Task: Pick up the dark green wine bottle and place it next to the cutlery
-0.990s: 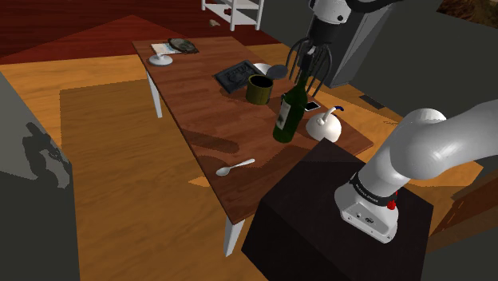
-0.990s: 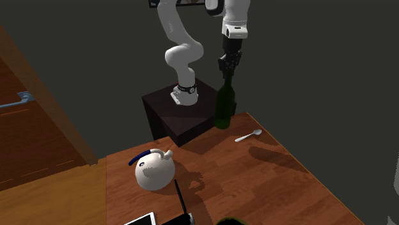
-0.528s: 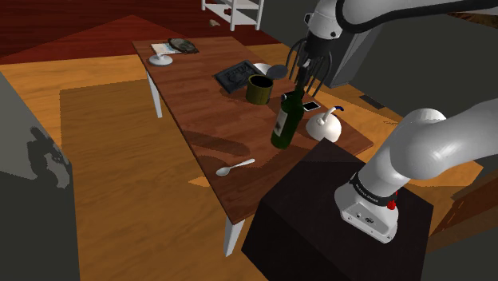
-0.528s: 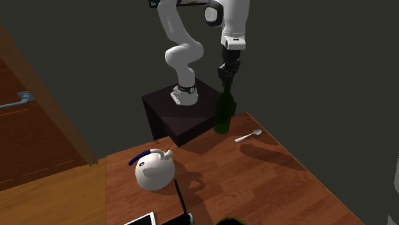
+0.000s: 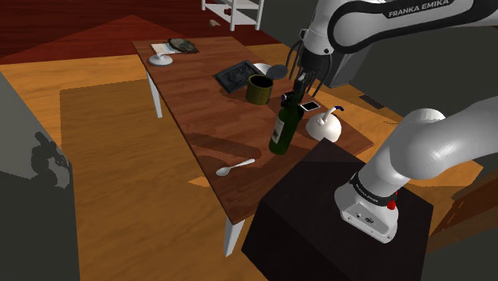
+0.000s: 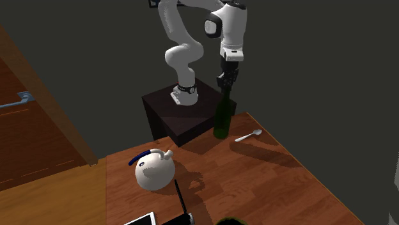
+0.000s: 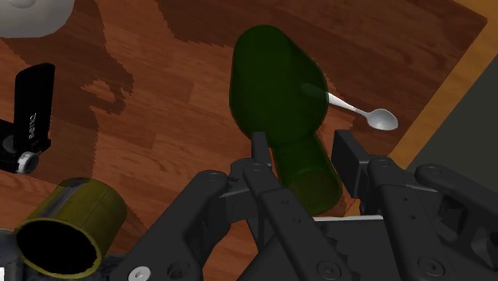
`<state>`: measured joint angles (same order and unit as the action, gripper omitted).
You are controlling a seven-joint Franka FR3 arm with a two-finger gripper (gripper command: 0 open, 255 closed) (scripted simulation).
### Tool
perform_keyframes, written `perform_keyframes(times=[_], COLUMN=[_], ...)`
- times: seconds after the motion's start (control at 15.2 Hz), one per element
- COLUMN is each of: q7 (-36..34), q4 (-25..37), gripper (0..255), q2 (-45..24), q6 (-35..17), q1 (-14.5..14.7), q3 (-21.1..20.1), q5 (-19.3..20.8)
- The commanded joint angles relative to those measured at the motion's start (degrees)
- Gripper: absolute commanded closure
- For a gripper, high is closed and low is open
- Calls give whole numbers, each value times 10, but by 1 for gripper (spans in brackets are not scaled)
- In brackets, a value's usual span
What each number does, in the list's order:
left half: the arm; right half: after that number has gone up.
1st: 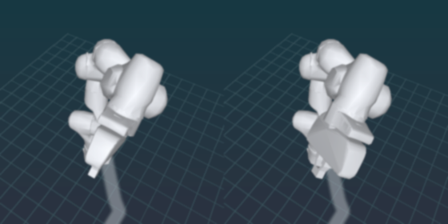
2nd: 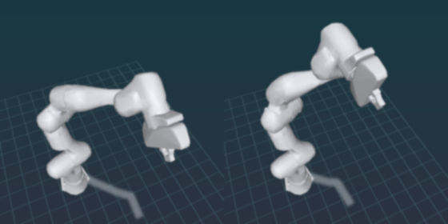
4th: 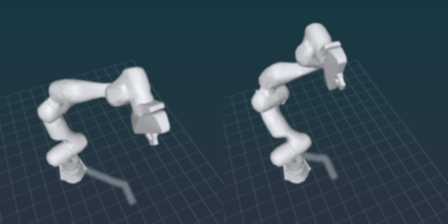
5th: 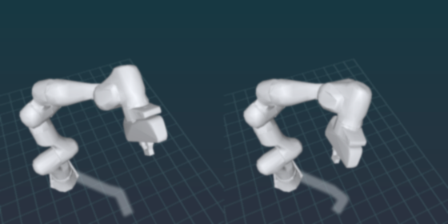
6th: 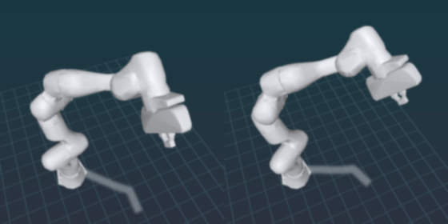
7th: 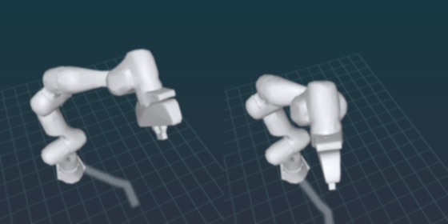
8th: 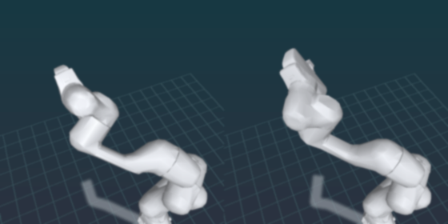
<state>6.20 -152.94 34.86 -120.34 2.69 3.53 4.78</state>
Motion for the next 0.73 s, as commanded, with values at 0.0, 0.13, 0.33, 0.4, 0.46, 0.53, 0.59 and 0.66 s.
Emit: perform_keyframes(times=[0.0, 0.13, 0.33, 0.4, 0.46, 0.53, 0.59, 0.66], q7=[0, -1, -2, -2, -3, -3, -4, -4], q4=[-11, -22, -37, -42, -47, -52, -56, -61], gripper=[255, 255, 255, 255, 255, 255, 255, 255], q2=[-6, -13, -26, -31, -36, -41, -46, -52], q6=[-17, -36, -64, -74, -83, -93, -103, -113], q1=[-1, -1, -1, -2, -2, -2, -2, -2], q3=[1, 2, 3, 3, 3, 3, 4, 4], q5=[1, 2, 3, 4, 4, 5, 5, 6])
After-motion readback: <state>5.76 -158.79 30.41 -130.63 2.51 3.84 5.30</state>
